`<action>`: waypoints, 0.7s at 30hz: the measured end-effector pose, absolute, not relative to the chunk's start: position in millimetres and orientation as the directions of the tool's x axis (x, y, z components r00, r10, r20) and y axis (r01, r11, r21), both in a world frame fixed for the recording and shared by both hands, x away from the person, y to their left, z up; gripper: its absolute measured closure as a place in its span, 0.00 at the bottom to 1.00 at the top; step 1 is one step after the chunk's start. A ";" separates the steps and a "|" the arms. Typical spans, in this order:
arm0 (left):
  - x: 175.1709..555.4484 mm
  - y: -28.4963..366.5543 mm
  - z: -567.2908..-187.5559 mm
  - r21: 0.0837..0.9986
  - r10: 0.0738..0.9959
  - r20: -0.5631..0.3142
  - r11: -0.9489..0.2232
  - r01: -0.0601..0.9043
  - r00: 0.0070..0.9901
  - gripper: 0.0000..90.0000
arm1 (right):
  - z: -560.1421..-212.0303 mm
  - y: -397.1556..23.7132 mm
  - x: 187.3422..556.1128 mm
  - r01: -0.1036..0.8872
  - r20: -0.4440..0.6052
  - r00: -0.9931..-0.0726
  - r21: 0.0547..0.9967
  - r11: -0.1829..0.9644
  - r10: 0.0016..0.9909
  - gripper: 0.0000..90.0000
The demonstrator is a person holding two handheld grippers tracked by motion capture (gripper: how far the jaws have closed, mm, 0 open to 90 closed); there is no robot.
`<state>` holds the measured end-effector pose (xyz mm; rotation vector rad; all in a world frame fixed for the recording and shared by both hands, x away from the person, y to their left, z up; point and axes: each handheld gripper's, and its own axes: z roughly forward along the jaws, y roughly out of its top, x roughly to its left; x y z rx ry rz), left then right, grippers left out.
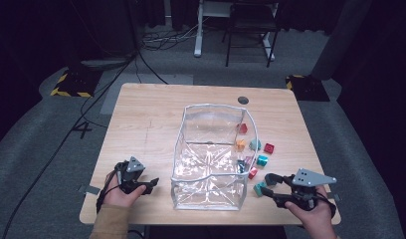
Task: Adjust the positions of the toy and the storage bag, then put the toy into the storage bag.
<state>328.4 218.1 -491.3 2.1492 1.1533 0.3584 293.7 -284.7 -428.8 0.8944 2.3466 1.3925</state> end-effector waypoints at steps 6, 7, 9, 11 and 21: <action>328.8 225.1 -502.0 0.678 0.835 -0.048 -0.375 0.632 0.547 0.32 | -426.1 -302.7 314.0 0.392 0.076 -0.734 0.859 0.330 0.675 0.43; 328.7 226.2 -502.5 0.681 0.834 -0.042 -0.379 0.626 0.550 0.32 | -424.1 -306.0 320.4 0.392 0.071 -0.727 0.860 0.327 0.683 0.43; 328.1 228.0 -504.5 0.691 0.828 -0.031 -0.387 0.610 0.560 0.31 | -421.0 -307.8 328.2 0.392 0.054 -0.720 0.854 0.341 0.692 0.42; 327.5 230.1 -506.7 0.707 0.820 -0.031 -0.386 0.592 0.571 0.31 | -418.1 -309.2 336.1 0.394 0.042 -0.712 0.850 0.350 0.700 0.42; 326.0 229.8 -506.8 0.707 0.820 -0.025 -0.389 0.590 0.571 0.31 | -414.4 -308.2 383.4 0.425 0.030 -0.688 0.826 0.370 0.725 0.40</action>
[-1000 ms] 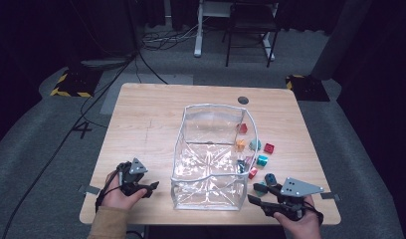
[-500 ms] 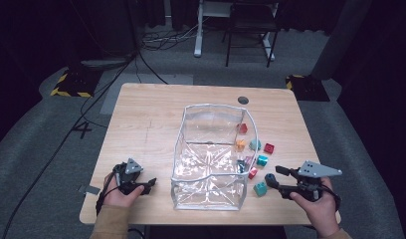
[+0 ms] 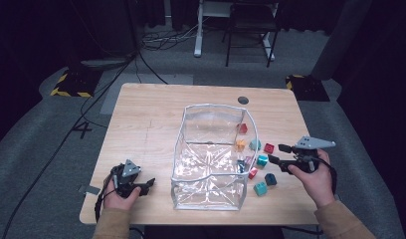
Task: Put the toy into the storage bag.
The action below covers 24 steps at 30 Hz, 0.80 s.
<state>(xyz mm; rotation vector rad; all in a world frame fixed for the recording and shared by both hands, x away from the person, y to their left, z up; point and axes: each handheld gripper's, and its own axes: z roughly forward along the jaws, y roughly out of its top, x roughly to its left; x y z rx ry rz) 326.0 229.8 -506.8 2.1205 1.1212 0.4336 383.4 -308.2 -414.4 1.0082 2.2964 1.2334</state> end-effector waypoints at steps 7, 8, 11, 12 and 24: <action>326.3 230.1 -506.7 0.707 0.820 -0.025 -0.390 0.590 0.572 0.31 | -424.6 -301.5 424.7 0.492 0.065 -0.688 0.774 0.398 0.723 0.38; 326.3 230.0 -506.9 0.708 0.820 -0.029 -0.387 0.591 0.572 0.31 | -425.0 -300.5 427.7 0.492 0.061 -0.688 0.772 0.403 0.723 0.38; 326.7 230.7 -506.7 0.706 0.816 -0.032 -0.390 0.591 0.577 0.30 | -426.0 -296.5 439.9 0.498 0.057 -0.684 0.765 0.409 0.727 0.37; 326.7 230.6 -506.7 0.706 0.815 -0.032 -0.391 0.591 0.578 0.30 | -426.3 -295.2 444.6 0.502 0.059 -0.682 0.763 0.408 0.729 0.37; 328.5 231.3 -506.6 0.704 0.809 -0.032 -0.399 0.588 0.587 0.29 | -433.7 -267.3 502.1 0.541 0.062 -0.652 0.736 0.406 0.756 0.36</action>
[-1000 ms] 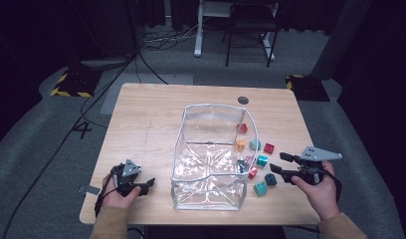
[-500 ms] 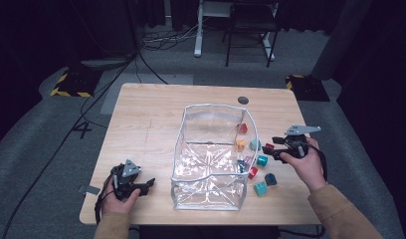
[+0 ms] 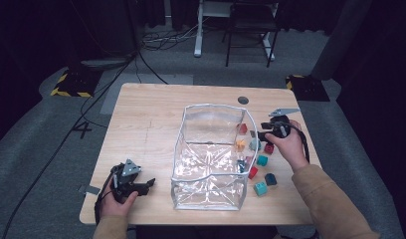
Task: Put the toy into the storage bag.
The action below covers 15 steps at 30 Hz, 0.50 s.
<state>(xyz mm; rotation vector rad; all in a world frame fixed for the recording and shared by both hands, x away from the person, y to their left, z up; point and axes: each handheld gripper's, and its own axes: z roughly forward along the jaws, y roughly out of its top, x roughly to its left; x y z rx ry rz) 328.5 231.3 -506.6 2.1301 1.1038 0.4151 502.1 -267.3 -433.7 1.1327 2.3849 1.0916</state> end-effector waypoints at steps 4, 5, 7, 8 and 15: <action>329.0 231.2 -506.8 0.706 0.809 -0.034 -0.396 0.587 0.587 0.29 | -442.6 -255.9 515.9 0.554 0.059 -0.647 0.722 0.415 0.760 0.36; 329.1 231.2 -506.7 0.705 0.809 -0.034 -0.397 0.587 0.587 0.29 | -445.0 -253.5 518.8 0.559 0.058 -0.646 0.715 0.419 0.761 0.36; 329.3 231.2 -506.7 0.705 0.809 -0.034 -0.397 0.588 0.587 0.29 | -450.1 -249.2 524.8 0.566 0.056 -0.637 0.711 0.417 0.769 0.36; 329.3 231.1 -506.8 0.706 0.809 -0.035 -0.396 0.587 0.587 0.29 | -452.3 -247.1 527.3 0.577 0.066 -0.629 0.707 0.409 0.775 0.36; 329.5 231.1 -506.7 0.706 0.809 -0.034 -0.397 0.587 0.587 0.29 | -464.8 -233.0 542.6 0.597 0.062 -0.607 0.694 0.403 0.793 0.36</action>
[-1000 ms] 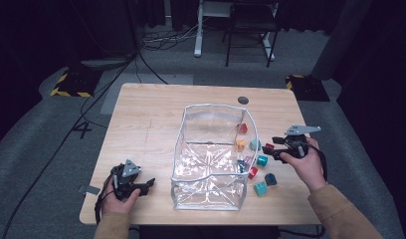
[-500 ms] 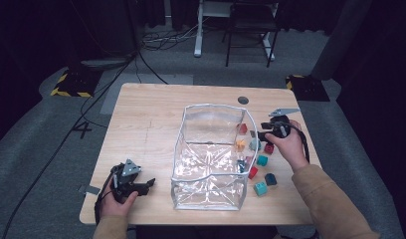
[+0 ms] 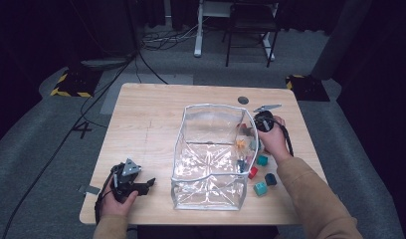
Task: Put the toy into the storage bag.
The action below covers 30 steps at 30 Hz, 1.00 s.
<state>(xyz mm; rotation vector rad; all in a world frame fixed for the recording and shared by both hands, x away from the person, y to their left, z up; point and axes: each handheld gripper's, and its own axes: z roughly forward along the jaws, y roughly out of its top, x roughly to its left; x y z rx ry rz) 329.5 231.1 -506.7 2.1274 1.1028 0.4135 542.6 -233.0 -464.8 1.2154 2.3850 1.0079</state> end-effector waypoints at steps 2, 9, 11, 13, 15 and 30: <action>329.5 231.0 -506.8 0.706 0.809 -0.034 -0.397 0.587 0.587 0.29 | -469.2 -230.1 547.0 0.610 0.062 -0.596 0.684 0.400 0.801 0.36; 329.5 231.0 -506.7 0.706 0.809 -0.032 -0.398 0.586 0.587 0.29 | -483.0 -221.2 554.8 0.635 0.040 -0.581 0.647 0.422 0.813 0.52; 329.5 231.0 -506.7 0.706 0.809 -0.033 -0.397 0.586 0.587 0.29 | -484.6 -220.6 555.0 0.634 0.034 -0.591 0.638 0.437 0.806 0.65; 329.5 231.1 -506.7 0.706 0.808 -0.033 -0.398 0.586 0.588 0.29 | -482.8 -220.4 554.2 0.630 0.017 -0.589 0.636 0.446 0.808 0.65; 329.4 231.0 -506.7 0.706 0.809 -0.033 -0.397 0.586 0.587 0.29 | -481.5 -220.5 553.6 0.629 0.013 -0.587 0.638 0.445 0.810 0.66; 329.4 231.0 -506.7 0.706 0.809 -0.033 -0.397 0.586 0.587 0.29 | -433.8 -236.6 533.0 0.565 0.090 -0.627 0.736 0.372 0.774 0.66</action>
